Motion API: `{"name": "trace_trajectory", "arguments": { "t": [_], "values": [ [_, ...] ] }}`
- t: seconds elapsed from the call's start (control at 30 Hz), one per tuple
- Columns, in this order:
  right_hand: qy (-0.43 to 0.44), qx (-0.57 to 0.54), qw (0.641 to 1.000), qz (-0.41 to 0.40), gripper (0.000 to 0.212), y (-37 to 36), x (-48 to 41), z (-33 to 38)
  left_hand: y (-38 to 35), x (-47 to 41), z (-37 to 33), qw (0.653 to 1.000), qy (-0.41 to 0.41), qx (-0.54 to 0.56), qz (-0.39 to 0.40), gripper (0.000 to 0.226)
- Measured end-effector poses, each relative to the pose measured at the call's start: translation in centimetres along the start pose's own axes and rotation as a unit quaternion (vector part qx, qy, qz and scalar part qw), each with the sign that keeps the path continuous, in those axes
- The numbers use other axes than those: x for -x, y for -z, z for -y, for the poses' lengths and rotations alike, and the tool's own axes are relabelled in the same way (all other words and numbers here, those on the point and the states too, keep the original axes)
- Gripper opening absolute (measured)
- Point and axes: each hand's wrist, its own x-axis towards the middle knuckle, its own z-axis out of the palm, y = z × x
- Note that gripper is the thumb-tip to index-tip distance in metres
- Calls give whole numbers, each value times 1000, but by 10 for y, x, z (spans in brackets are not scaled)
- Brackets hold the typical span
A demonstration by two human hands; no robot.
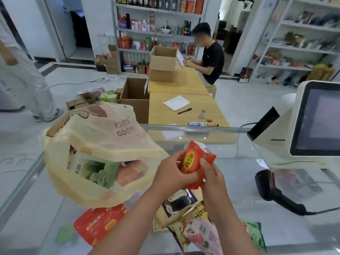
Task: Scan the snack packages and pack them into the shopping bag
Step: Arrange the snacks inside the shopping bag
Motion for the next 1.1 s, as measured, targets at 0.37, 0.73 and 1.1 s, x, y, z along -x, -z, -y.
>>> {"name": "trace_trajectory", "arguments": {
  "t": [0.37, 0.73, 1.1],
  "values": [
    [-92, -127, 978, -139, 55, 81, -24, 30, -122, -16, 12, 870, -307, -358, -142, 78],
    [-74, -213, 971, -80, 51, 162, -46, 29, -151, -53, -15, 985, 89, 3, 147, 37],
    [36, 270, 958, -84, 20, 256, -51, 37, -208, -64, 27, 987, 128, -77, 66, 46]
  ]
}}
